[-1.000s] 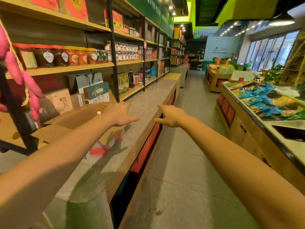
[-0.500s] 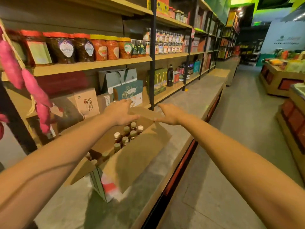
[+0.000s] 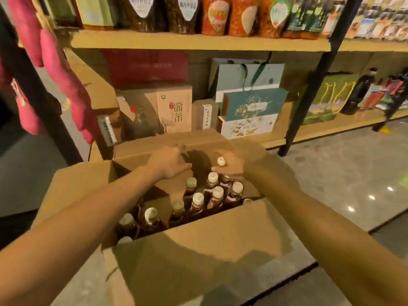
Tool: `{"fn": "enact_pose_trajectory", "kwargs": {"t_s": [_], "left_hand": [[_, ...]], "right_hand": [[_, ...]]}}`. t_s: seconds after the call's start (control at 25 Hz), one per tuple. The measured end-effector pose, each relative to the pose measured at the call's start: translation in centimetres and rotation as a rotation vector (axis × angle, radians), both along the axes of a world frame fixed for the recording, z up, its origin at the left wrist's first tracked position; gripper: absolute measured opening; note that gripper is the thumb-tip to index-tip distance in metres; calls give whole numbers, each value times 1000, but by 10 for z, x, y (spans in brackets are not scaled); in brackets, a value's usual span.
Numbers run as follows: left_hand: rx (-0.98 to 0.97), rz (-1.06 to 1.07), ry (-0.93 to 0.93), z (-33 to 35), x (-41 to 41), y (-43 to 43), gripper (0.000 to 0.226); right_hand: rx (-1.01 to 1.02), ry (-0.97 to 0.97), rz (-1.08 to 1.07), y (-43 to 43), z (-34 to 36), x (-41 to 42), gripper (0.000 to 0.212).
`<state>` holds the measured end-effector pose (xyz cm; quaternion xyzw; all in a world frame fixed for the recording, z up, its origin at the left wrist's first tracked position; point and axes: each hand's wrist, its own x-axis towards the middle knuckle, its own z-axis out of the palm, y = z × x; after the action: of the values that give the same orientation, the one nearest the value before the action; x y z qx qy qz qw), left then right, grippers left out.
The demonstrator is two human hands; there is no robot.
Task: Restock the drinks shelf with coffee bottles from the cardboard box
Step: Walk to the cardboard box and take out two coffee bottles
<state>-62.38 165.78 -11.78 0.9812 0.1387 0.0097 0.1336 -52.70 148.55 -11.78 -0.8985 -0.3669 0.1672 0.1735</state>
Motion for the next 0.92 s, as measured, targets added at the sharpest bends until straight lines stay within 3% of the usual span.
{"fn": "enact_pose_trajectory", "kwargs": {"t_s": [0.24, 0.4, 0.52, 0.68, 0.76, 0.92], "left_hand": [[-276, 202, 183, -76, 19, 3, 65], [-532, 302, 227, -118, 38, 9, 78], [-613, 244, 276, -143, 50, 18, 81], [-770, 165, 232, -164, 55, 23, 26], [-800, 141, 198, -167, 58, 21, 22], [-807, 95, 125, -175, 62, 23, 23]], "right_hand": [[4, 283, 109, 17, -81, 57, 75], [-27, 392, 137, 34, -103, 87, 77], [-92, 442, 180, 42, -115, 102, 75], [-205, 348, 197, 43, -134, 103, 71], [-182, 297, 145, 48, -142, 102, 63], [-75, 475, -8, 58, -158, 108, 59]]}}
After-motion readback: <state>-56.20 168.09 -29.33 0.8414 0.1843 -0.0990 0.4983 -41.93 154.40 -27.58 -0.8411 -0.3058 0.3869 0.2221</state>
